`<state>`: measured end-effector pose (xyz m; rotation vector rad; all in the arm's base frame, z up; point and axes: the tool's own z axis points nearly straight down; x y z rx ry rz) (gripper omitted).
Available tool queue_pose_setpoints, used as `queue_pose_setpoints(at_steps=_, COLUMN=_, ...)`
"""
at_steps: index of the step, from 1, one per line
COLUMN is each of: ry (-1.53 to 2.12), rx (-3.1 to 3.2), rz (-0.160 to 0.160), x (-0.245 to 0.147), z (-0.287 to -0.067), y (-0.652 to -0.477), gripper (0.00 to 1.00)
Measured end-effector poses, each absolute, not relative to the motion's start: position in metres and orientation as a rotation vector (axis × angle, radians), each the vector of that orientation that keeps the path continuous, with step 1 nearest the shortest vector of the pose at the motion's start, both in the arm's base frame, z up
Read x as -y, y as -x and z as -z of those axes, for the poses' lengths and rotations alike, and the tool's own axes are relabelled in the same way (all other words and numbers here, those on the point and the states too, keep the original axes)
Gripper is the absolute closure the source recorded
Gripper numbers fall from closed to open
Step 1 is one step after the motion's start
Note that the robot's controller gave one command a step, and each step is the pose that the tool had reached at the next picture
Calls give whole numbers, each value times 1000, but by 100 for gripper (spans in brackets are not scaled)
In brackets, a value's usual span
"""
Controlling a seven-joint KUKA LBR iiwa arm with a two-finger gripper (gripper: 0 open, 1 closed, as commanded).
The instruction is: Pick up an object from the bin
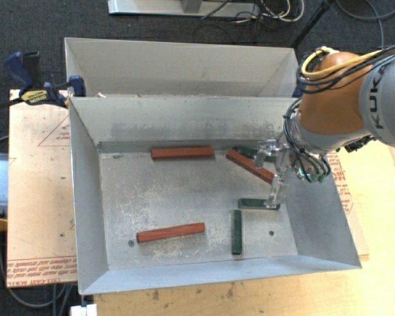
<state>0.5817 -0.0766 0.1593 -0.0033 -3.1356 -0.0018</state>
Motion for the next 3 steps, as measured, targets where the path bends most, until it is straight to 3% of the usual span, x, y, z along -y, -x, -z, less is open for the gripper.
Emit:
queue_pose_setpoints(at_steps=1, ry=-809, rx=3033, rz=5, x=76, z=-72, y=-553, gripper=0)
queue_pose_setpoints(at_steps=2, ry=-812, rx=3036, rz=2, x=76, z=-74, y=-555, gripper=100)
queue_pose_setpoints(at_steps=3, ry=-756, rx=3057, rz=-4, x=87, z=-210, y=-499, gripper=100)
